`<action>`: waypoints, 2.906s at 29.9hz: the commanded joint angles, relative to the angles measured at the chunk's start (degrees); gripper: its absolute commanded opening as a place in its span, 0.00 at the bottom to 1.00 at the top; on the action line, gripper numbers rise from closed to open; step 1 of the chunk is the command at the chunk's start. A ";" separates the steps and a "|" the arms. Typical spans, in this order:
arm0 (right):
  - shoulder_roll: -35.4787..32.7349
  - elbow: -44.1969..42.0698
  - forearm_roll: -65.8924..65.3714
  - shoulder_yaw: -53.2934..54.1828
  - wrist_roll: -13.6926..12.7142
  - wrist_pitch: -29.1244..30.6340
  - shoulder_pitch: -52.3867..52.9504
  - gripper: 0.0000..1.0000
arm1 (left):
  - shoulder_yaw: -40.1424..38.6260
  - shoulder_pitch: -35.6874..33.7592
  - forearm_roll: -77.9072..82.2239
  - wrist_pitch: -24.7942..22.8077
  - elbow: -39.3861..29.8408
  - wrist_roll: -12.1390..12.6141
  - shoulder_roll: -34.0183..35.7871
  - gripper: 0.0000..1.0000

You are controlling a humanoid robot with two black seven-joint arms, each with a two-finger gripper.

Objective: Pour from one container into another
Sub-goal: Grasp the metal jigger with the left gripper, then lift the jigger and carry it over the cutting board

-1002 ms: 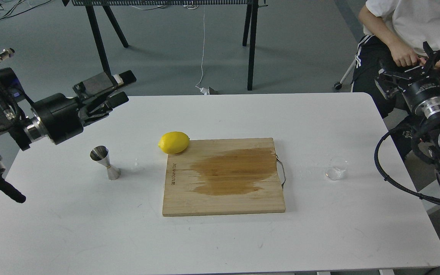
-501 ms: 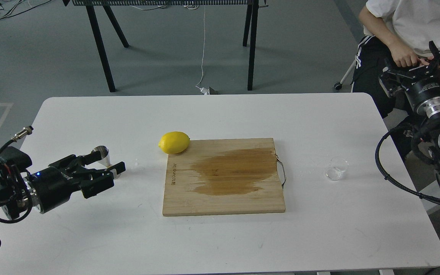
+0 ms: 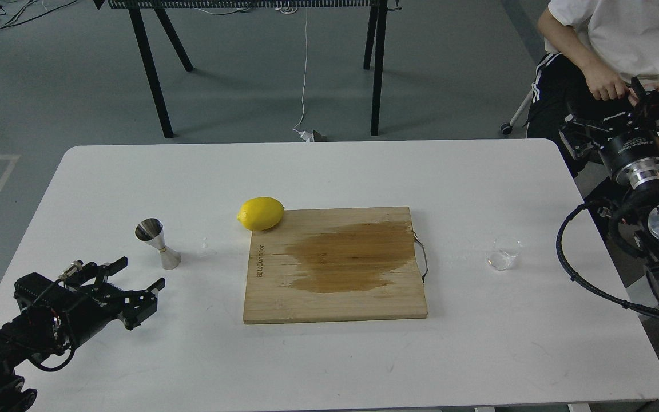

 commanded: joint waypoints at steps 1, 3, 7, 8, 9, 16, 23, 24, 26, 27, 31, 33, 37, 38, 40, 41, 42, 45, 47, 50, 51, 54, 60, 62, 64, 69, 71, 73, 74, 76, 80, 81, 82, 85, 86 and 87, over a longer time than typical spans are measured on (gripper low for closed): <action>0.03 0.01 -0.09 -0.08 -0.01 0.00 -0.03 1.00 | -0.61 -0.04 -0.01 0.42 0.30 0.30 -1.73 0.91; 0.03 0.01 -0.09 -0.17 -0.01 0.00 -0.03 1.00 | -0.96 -0.22 -0.01 0.60 1.08 0.39 -2.61 0.91; 0.03 0.10 -0.09 -0.25 -0.01 0.00 -0.03 1.00 | -1.14 -1.62 -0.01 1.04 2.75 0.56 -4.10 0.88; 0.03 0.10 -0.09 -0.34 -0.01 0.00 -0.03 1.00 | -1.40 -2.06 -0.01 1.13 3.19 0.48 -4.63 0.88; 0.03 0.10 -0.18 -0.43 -0.01 0.00 -0.03 1.00 | -1.75 -2.24 -0.01 1.21 3.72 0.56 -5.15 0.87; -0.06 0.10 -0.27 -0.43 -0.10 0.00 -0.47 1.00 | -2.72 -4.17 -0.01 1.27 5.22 0.56 -5.77 0.86; -0.67 0.10 -0.27 -0.43 -0.10 0.00 -0.65 1.00 | -2.46 -6.37 -0.01 1.27 9.52 0.39 -8.50 0.61; -0.67 0.01 -0.27 -0.43 -0.10 0.00 -0.65 1.00 | -2.46 -6.46 -0.01 1.27 9.61 0.39 -8.41 0.61; -0.76 0.01 -0.27 -0.52 -0.10 0.00 -0.74 1.00 | -2.46 -6.63 -0.01 1.27 9.70 0.30 -8.41 0.61; -0.76 0.01 -0.35 -0.52 -0.10 0.00 -0.74 1.00 | -2.46 -6.63 -0.01 1.27 9.70 0.30 -8.41 0.62; -0.58 0.01 -0.36 -0.52 -0.10 0.00 -0.74 1.00 | -2.55 -6.55 -0.01 1.27 10.23 0.48 -8.85 0.62; -0.67 0.01 -0.36 -0.52 -0.10 0.00 -0.74 1.00 | -2.72 -6.63 -0.01 1.27 10.32 0.56 -9.29 0.59; -0.67 0.01 -0.36 -0.43 -0.10 0.00 -0.74 1.00 | -2.72 -6.63 -0.01 1.27 10.32 0.57 -9.47 0.44; -0.67 0.01 -0.36 -0.43 -0.10 0.00 -0.74 1.00 | -2.63 -6.63 -0.01 1.27 10.40 0.57 -9.47 0.40; -0.67 0.01 -0.36 -0.43 -0.10 0.00 -0.74 1.00 | -2.63 -6.72 -0.01 1.27 10.41 0.48 -9.38 0.36; -0.67 0.01 -0.36 -0.43 -0.10 0.00 -0.74 1.00 | -2.55 -6.72 -0.01 1.27 10.41 0.48 -9.38 0.34; -0.58 0.01 -0.36 -0.43 -0.10 0.00 -0.74 1.00 | -2.46 -6.64 -0.01 1.27 10.41 0.48 -9.38 0.31; -0.58 0.01 -0.36 -0.43 -0.10 0.00 -0.74 1.00 | -2.37 -6.63 -0.01 1.27 10.41 0.39 -9.29 0.23; -0.50 0.01 -0.36 -0.43 -0.10 0.00 -0.74 1.00 | -2.37 -6.63 -0.01 1.27 10.41 0.39 -9.38 0.17; -0.49 0.01 -0.36 -0.43 -0.10 0.00 -0.65 1.00 | -2.37 -6.63 -0.01 1.27 10.41 0.30 -9.38 0.12; -0.58 0.01 -0.36 -0.43 -0.10 0.00 -0.65 1.00 | -2.46 -6.63 -0.01 1.27 10.41 0.39 -9.29 0.10; -0.67 0.01 -0.27 -0.43 -0.10 0.00 -0.65 1.00 | -2.81 -6.90 -0.01 1.27 10.41 0.48 -9.03 0.10; -1.02 0.10 -0.27 -0.25 -0.10 0.00 -0.74 1.00 | -3.07 -11.46 -0.38 1.27 8.91 0.48 -6.75 0.09; -1.46 0.19 -0.27 -0.17 -0.10 0.00 -0.74 1.00 | -2.99 -14.09 -0.38 1.27 7.86 0.48 -6.48 0.09; -1.90 0.27 -0.27 -0.08 -0.01 0.00 -0.82 1.00 | -2.64 -16.56 -0.38 1.27 6.11 0.48 -6.83 0.09; -3.30 0.80 -0.18 0.36 -0.01 0.00 -1.97 1.00 | -2.02 -20.95 -0.01 1.27 -0.04 0.48 -9.02 0.09; -4.18 0.80 -0.18 0.45 -0.01 0.00 -2.32 1.00 | -1.76 -22.54 -0.01 -1.14 -3.99 0.56 -9.64 0.09; -4.80 0.80 -0.18 0.54 -0.01 0.00 -2.76 1.00 | -0.62 -24.03 -0.01 -4.48 -7.07 0.57 -9.99 0.08; -5.06 0.80 -0.18 0.54 -0.01 0.00 -2.85 1.00 | 0.26 -24.73 -0.01 -5.37 -7.69 0.57 -10.69 0.07; -5.59 0.98 -0.09 0.62 -0.01 0.00 -3.20 1.00 | 2.10 -26.14 -0.01 -5.90 -7.79 0.57 -12.88 0.07; -5.77 1.07 -0.09 0.80 -0.01 0.00 -3.81 1.00 | 7.11 -26.94 -0.01 -6.43 -7.35 0.57 -18.77 0.07; -5.94 1.07 -0.09 0.80 -0.01 0.00 -3.90 1.00 | 7.99 -26.94 -0.01 -6.43 -7.26 0.65 -19.83 0.07; -5.94 1.07 -0.09 0.80 -0.01 0.00 -3.90 1.00 | 9.05 -26.76 -0.01 -6.52 -7.09 0.91 -20.71 0.07; -6.03 1.07 -0.09 0.80 -0.01 0.00 -3.99 1.00 | 11.51 -26.24 -0.01 -6.43 -5.33 2.06 -22.21 0.07; -6.03 1.07 -0.09 0.80 -0.01 0.00 -3.99 1.00 | 12.30 -26.23 -0.01 -6.43 -4.46 2.23 -22.73 0.07; -6.03 1.07 -0.09 0.80 -0.01 0.00 -3.99 1.00 | 12.74 -26.23 -0.01 -6.52 -3.75 2.24 -23.43 0.07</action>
